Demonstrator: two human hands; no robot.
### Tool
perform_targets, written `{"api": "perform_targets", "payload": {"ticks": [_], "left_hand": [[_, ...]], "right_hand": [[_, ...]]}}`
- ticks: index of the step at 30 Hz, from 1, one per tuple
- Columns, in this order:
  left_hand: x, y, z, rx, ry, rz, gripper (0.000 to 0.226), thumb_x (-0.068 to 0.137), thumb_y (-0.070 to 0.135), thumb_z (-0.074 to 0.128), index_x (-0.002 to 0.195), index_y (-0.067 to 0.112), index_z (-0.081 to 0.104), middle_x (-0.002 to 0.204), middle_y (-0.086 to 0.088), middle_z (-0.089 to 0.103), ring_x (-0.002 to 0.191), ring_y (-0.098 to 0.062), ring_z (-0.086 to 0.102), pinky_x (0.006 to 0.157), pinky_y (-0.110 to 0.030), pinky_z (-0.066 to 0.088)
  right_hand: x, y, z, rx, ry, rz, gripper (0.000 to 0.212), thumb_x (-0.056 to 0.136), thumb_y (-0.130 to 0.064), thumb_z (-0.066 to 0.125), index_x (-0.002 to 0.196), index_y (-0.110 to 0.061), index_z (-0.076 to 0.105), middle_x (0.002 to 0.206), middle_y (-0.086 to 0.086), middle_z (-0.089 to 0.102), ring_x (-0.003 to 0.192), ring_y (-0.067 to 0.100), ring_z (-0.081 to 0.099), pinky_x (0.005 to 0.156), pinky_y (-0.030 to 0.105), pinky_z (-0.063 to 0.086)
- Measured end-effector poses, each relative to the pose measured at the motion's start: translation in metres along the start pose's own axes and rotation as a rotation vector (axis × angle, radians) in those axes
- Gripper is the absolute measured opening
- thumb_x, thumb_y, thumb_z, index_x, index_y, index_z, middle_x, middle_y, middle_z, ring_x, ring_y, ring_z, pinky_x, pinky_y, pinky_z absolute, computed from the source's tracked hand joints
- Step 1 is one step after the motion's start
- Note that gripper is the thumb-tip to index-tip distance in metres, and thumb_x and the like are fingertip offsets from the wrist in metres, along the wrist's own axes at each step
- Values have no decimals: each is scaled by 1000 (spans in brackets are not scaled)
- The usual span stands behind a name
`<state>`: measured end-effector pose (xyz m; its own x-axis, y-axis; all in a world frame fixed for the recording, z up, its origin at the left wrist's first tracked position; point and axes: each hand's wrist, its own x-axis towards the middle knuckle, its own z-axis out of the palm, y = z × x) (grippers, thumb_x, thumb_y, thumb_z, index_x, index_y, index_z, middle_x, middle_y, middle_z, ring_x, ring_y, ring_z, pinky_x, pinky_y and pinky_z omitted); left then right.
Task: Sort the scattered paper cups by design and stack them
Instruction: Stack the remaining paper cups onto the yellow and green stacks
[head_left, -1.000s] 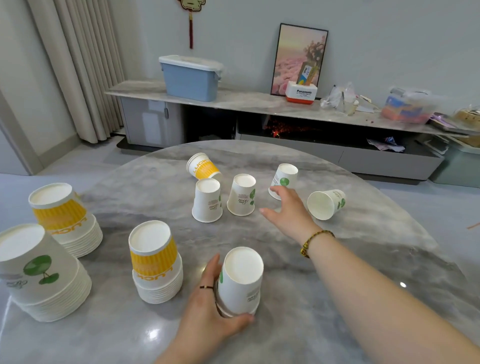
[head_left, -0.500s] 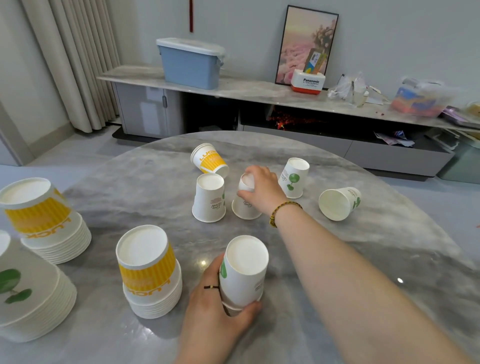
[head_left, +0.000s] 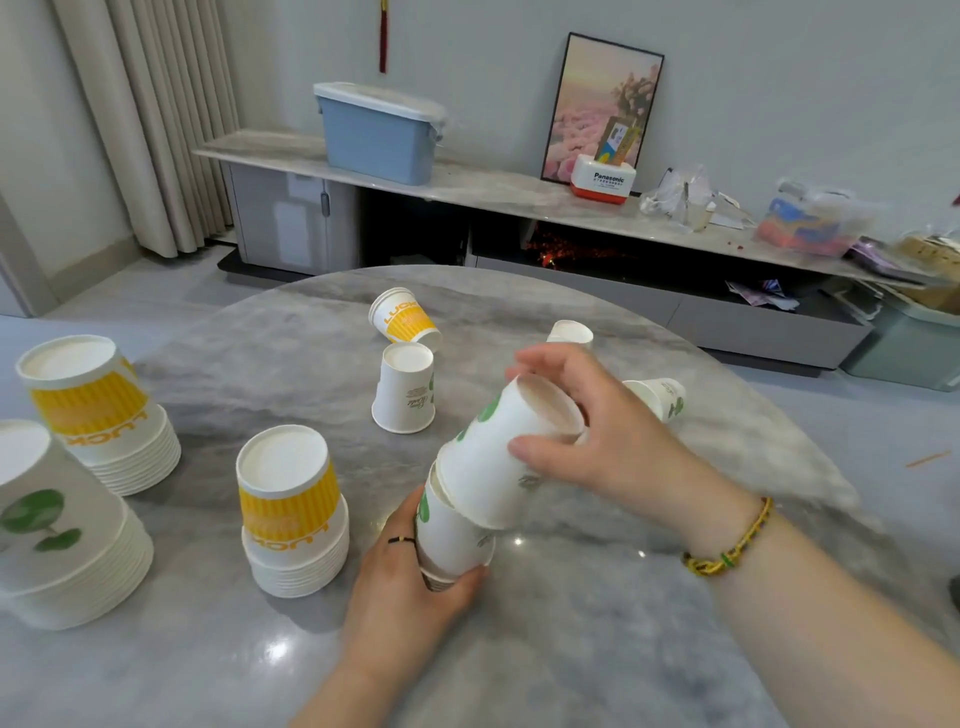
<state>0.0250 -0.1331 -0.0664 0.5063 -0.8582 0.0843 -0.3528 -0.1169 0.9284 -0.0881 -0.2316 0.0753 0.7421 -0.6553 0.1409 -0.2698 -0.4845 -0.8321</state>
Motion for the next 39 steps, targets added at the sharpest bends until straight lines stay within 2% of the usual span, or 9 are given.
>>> {"api": "perform_targets", "payload": {"ticks": [9,14,16,19,23,29,32,35,39], "left_hand": [[4,-7,2,-67,-22,-45,106,39,50,69,134,32,25,114,13,61,104,-12,60,84,-35,51],[4,-6,0,-102,-36,-34,81,37,53,70,106,62,30,93,40,60,93,11,56,70,-2,43],[4,-5,0,-123,-59,-43,88,34,52,71,111,59,29,99,40,55,98,10,55,75,-4,42],[4,-7,-1,-126,-87,-36,101,31,53,72,123,47,30,117,31,50,111,3,50,93,-21,41],[6,0,-4,-114,-86,-41,72,33,52,66,89,79,31,90,48,56,95,24,47,76,-5,40],[12,17,-5,-141,-71,-104,70,29,50,57,78,86,23,78,66,36,84,11,56,77,-16,41],[9,8,-2,-131,-50,-68,68,30,49,61,79,84,28,85,57,48,86,17,54,71,-5,40],[7,-4,-1,-140,-43,-53,63,31,53,65,85,73,37,94,31,62,97,22,48,68,2,39],[8,-8,0,-140,-35,-36,67,32,56,63,93,62,37,84,43,59,90,25,49,69,3,38]], "right_hand": [[6,21,51,-324,-274,-66,50,76,-7,63,121,-15,45,129,0,45,120,16,37,96,16,26],[41,21,43,55,34,2,26,75,-20,69,91,-31,52,95,-16,53,92,6,49,82,9,34],[72,30,42,-44,81,25,32,80,-17,64,106,-25,49,114,-5,52,101,12,44,78,14,35],[121,49,50,-340,-39,52,62,78,-19,66,132,-16,36,141,8,36,129,24,32,105,29,28],[160,57,58,-387,-128,72,73,77,-23,67,138,-21,28,149,7,27,137,27,21,112,36,21],[165,72,77,-449,-154,126,62,79,-19,63,133,-17,33,140,12,34,125,30,38,101,35,35],[151,70,64,-384,-55,146,62,78,-18,64,132,-14,33,137,11,37,118,25,43,94,29,36],[119,54,28,-168,163,129,55,78,-15,65,125,-17,36,116,0,43,101,17,44,83,24,35],[44,20,-18,178,291,-25,42,60,-31,68,94,-38,44,102,-7,52,86,3,55,66,16,48]]}}
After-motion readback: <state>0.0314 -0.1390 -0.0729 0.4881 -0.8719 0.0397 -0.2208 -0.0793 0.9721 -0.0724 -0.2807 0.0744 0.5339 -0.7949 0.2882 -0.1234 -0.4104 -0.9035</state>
